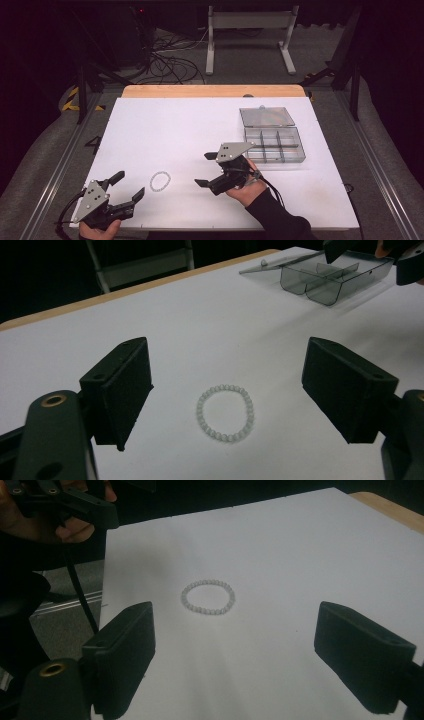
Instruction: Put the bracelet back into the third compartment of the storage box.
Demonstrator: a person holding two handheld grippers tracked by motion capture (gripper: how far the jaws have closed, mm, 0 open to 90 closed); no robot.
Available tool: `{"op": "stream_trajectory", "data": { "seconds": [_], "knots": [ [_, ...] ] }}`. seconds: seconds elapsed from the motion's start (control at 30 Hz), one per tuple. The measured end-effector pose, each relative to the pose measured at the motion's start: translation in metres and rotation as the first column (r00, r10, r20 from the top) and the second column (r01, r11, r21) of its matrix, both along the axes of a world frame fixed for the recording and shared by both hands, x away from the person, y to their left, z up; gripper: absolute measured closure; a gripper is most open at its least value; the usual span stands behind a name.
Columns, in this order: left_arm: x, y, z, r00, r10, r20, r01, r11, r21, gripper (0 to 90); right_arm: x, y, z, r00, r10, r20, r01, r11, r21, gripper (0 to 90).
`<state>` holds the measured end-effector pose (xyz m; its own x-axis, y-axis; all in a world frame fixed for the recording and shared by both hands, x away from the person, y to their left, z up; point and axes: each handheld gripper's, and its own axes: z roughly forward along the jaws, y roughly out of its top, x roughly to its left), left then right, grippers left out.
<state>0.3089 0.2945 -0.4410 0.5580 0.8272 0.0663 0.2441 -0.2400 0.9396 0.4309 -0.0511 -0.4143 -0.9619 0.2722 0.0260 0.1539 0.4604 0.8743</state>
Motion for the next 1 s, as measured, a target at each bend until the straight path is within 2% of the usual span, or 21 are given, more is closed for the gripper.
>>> {"op": "stream_trajectory", "data": {
  "seconds": [0.3, 0.5, 0.73, 1.0],
  "knots": [
    [0.000, 0.001, 0.000, 1.0000, 0.000, 0.000, 0.000, 1.0000, -0.003, 20.6, 0.004, 0.031, -0.012, 0.9995, 0.022, -0.022, -0.022, 1.000, -0.012, 28.8],
    [0.001, 0.001, 0.000, 1.0000, -0.001, 0.002, 0.001, 1.0000, 0.000, 20.6, 0.007, 0.047, -0.020, 0.9993, 0.019, -0.034, -0.019, 0.999, -0.029, 33.9],
    [0.000, 0.002, 0.000, 1.0000, 0.000, 0.003, 0.000, 1.0000, -0.001, 20.6, 0.011, 0.066, -0.032, 0.9976, 0.014, -0.069, -0.017, 0.999, -0.040, 39.0],
    [0.001, 0.003, 0.000, 1.0000, 0.000, 0.003, 0.000, 1.0000, -0.001, 20.6, 0.016, 0.084, -0.045, 0.9984, 0.007, -0.056, -0.010, 0.998, -0.056, 42.4]
  ]
}}
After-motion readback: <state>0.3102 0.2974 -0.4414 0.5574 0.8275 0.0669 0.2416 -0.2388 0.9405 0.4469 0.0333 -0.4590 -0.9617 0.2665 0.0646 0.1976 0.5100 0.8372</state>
